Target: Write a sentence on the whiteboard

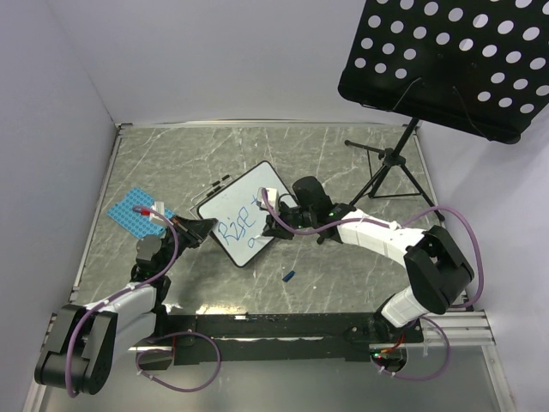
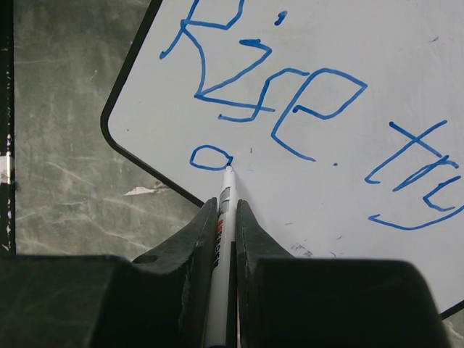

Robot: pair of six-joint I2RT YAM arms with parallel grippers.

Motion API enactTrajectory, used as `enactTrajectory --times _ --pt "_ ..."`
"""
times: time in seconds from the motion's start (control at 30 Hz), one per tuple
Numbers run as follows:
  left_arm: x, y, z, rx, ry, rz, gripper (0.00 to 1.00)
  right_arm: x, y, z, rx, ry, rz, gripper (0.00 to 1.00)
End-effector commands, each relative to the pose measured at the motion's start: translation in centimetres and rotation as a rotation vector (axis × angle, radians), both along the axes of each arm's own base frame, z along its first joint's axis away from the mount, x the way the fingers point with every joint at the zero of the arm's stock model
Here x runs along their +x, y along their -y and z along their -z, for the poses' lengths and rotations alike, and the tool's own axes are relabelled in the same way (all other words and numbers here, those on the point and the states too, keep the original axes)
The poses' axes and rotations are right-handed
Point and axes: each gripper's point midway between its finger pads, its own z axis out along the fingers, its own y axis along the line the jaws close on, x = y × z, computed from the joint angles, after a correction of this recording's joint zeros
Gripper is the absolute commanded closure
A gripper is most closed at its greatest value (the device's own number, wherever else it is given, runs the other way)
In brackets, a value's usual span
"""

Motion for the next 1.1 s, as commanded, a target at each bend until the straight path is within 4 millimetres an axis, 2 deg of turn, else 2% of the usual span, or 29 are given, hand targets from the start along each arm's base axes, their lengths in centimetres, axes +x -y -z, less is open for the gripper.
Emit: enactTrajectory --times 0.0,0.27,0.37,0.53,0.67,0.77,1.07 --pt "-1.5 0.1 0.7 -0.005 0.027 0.019 0.99 -0.9 0.8 0.3 -0.015 0.004 -0.022 1.00" --pt "-1.4 0.2 0.7 -0.006 0.026 0.021 0.99 -1.2 1.2 0.9 -0.027 0.001 -0.021 1.00" --pt "-1.5 0.2 0.8 -0.004 0.022 0.025 0.99 -0.6 1.4 0.6 -0.023 0.008 0.001 1.00" --pt "-1.4 0.3 0.8 -0.003 0.024 0.027 0.99 0.5 1.6 -1.6 0.028 0.019 0.021 1.00" --pt "-1.5 0.3 0.8 -0.001 0.029 0.028 0.99 0.5 1.5 -3.6 0.070 0.036 0.018 1.00" --pt "-1.5 0.3 0.8 -0.003 0.026 0.032 0.99 0.8 1.5 -4.3 0.083 0.039 0.026 1.00" --pt "-1.6 0.4 0.8 -0.003 0.031 0.035 0.99 2.1 1.3 -3.4 0.073 0.027 0.052 1.00"
